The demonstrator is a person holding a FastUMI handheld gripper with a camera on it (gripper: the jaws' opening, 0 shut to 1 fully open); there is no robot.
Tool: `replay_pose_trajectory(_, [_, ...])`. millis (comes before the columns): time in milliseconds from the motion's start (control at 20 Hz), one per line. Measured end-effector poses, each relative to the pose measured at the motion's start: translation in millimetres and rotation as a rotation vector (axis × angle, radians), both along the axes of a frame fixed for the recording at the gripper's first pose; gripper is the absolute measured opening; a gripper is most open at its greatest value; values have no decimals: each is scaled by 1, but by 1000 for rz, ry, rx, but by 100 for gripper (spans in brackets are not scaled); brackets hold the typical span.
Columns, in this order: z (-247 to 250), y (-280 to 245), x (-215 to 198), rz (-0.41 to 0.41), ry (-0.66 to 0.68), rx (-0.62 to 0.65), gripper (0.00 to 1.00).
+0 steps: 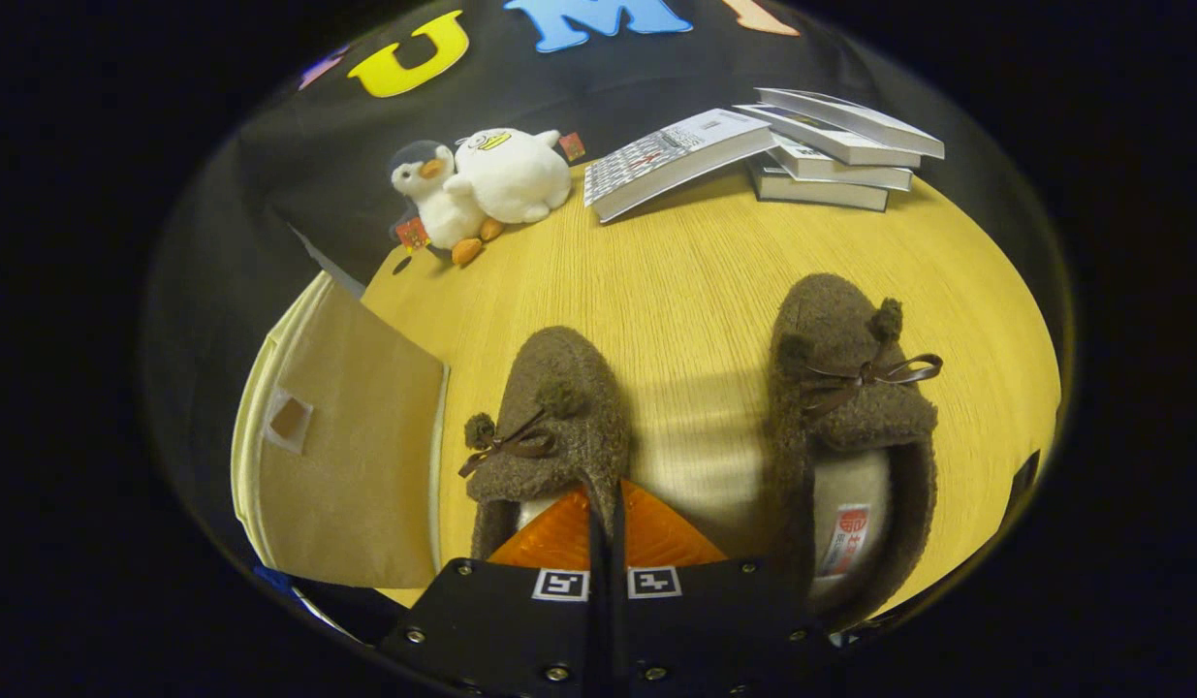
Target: Open the storage box then place both shoes into the box .Put the left shoe in first, then the right shoe, with the right side of both shoes facing outward in a uniform manner.
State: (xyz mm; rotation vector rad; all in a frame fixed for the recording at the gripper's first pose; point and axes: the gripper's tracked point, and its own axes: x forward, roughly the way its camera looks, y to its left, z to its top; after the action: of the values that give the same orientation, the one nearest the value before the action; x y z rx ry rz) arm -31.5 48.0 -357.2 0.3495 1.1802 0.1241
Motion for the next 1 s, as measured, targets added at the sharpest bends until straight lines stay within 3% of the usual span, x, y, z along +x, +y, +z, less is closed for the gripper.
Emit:
replay_pose_trajectory(350, [68,25,20,-85,-50,112,0])
replay_pose_trajectory(600, [115,49,34,-97,-117,142,0])
replay_pose_trajectory(800, [153,88,43,-120,-139,244,0])
replay_pose_trajectory(1000, [167,127,51,-105,-168,253,0])
